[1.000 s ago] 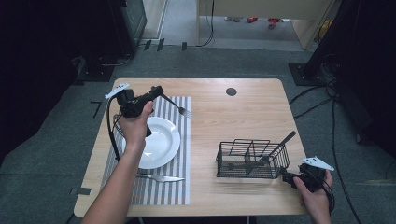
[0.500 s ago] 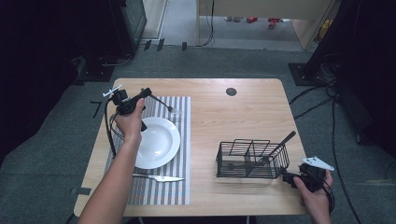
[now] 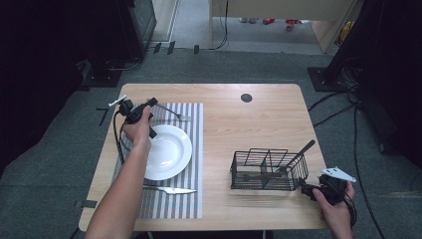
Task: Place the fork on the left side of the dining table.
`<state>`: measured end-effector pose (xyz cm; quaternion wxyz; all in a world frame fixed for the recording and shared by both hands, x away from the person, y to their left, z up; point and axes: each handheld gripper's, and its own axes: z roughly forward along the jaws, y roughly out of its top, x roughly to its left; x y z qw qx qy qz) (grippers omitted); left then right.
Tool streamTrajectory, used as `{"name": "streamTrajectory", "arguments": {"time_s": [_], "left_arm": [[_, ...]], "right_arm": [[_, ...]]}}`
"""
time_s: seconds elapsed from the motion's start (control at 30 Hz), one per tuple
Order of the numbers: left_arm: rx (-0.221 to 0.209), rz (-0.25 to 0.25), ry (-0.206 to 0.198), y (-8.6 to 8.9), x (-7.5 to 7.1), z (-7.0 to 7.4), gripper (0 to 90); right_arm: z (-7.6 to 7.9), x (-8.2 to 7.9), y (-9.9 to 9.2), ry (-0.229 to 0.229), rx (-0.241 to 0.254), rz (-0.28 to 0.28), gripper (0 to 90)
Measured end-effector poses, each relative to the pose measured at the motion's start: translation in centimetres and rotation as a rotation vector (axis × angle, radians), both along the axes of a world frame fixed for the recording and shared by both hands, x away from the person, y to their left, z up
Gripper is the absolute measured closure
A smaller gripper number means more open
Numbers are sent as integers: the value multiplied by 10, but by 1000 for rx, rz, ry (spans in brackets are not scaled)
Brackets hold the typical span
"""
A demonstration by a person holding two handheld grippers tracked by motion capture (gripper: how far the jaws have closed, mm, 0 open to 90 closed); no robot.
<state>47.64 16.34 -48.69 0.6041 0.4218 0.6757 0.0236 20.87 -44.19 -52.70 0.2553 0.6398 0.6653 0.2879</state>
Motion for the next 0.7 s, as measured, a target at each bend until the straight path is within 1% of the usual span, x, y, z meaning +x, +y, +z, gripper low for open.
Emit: {"name": "streamTrajectory", "arguments": {"time_s": [0.03,0.07,0.13,0.17,0.2,0.23,0.27,0.3,0.37,0.4,0.43,0.47,0.5,0.53,0.57,0.6,0.63,0.67,0.7], "left_arm": [[0,0,0,0,0,0,885],[4,8,-12,0,1,-1,885],[7,12,-10,0,2,-2,885],[4,7,-3,1,2,-3,885],[1,8,14,3,3,-5,883],[8,7,26,3,3,-5,878],[19,9,36,4,3,-6,861],[37,3,54,5,3,-6,840],[90,-14,83,7,4,-6,817],[90,-14,83,7,4,-6,806],[138,-25,97,9,4,-6,785],[138,-25,97,9,4,-6,769],[161,-25,111,9,4,-6,769],[167,-28,125,11,4,-6,750],[168,-31,137,12,4,-6,734],[168,-31,137,12,4,-6,724],[171,-32,153,13,4,-7,724],[178,-37,175,16,4,-7,701],[181,-41,188,17,4,-8,694]], "right_arm": [[0,0,0,0,0,0,1],[0,0,0,0,0,0,0],[0,0,0,0,1,0,1],[0,0,0,0,1,0,1],[0,0,0,0,1,0,0],[0,0,0,0,1,0,0],[0,0,0,0,1,0,1],[0,0,0,0,1,0,0],[0,0,0,0,1,0,1],[0,0,0,0,1,0,1],[0,0,0,0,1,0,1],[0,0,0,0,1,0,1],[0,0,0,0,1,0,0],[0,0,0,0,0,0,0],[0,0,0,0,0,0,0],[0,0,0,0,0,0,0],[0,0,0,0,0,0,1],[0,0,0,0,1,0,0],[0,0,0,0,0,0,1]]}}
